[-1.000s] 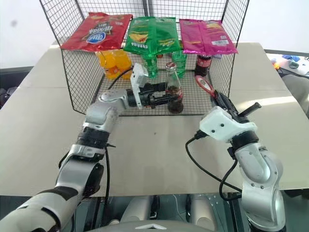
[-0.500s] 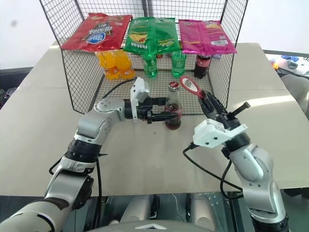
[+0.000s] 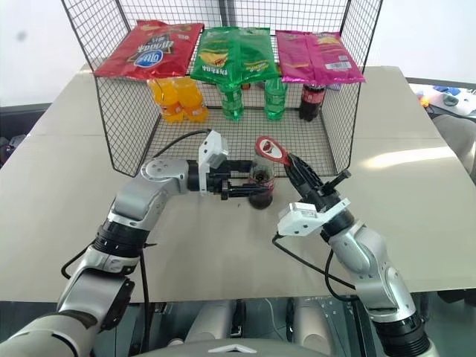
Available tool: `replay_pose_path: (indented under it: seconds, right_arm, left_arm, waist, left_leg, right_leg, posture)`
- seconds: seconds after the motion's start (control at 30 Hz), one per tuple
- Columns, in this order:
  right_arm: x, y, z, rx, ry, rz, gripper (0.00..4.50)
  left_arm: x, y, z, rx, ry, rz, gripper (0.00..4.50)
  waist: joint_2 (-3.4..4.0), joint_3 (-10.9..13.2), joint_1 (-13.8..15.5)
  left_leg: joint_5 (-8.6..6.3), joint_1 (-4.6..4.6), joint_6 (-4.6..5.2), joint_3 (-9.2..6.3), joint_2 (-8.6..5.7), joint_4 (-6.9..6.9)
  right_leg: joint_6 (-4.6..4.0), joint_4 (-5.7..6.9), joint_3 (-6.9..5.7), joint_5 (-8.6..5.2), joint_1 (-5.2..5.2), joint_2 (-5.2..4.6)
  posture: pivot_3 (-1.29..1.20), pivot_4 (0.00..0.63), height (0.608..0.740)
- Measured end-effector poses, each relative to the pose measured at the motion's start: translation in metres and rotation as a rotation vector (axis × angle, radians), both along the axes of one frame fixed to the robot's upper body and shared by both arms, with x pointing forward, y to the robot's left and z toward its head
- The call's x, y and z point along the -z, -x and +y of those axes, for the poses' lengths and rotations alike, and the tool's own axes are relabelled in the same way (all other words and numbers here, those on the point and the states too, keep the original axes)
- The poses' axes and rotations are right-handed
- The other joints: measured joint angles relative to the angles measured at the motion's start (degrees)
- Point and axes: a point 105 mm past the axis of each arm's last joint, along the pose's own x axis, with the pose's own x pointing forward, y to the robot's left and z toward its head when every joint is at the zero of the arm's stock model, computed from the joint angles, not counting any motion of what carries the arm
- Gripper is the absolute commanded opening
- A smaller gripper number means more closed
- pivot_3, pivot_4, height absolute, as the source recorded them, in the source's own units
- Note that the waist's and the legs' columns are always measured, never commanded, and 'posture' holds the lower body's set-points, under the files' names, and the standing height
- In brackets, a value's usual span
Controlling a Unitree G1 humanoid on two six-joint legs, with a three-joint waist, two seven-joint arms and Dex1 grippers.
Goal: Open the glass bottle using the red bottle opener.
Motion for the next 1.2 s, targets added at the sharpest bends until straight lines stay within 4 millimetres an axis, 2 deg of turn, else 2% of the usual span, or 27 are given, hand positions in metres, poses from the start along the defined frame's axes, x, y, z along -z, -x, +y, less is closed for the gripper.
replay_pose_path:
  seconds: [0.4,1.2]
  right_arm:
    - [0.014,-0.002,0.007,-0.032,-0.064,-0.056,0.0]
    - [0.027,-0.011,0.025,-0.015,-0.16,-0.125,0.0]
  left_arm:
    - [0.002,0.007,0.005,-0.006,-0.022,-0.044,2.55]
    - [0.0,0.005,0.01,-0.043,-0.053,-0.006,2.55]
  waist:
    - [-0.05,-0.1,-0.1]
    - [-0.13,-0.2,-0.8]
  left_leg:
    - [-0.01,0.1,0.01,0.07,0.03,-0.01]
    - [-0.01,0.19,0.01,0.16,0.06,-0.01]
  right_leg:
    - [-0.01,0.03,0.08,0.0,0.01,0.03]
    - [-0.03,0.1,0.2,-0.01,0.01,0.06]
  posture:
    - [0.0,0.15,0.74]
    - [0.0,0.15,0.74]
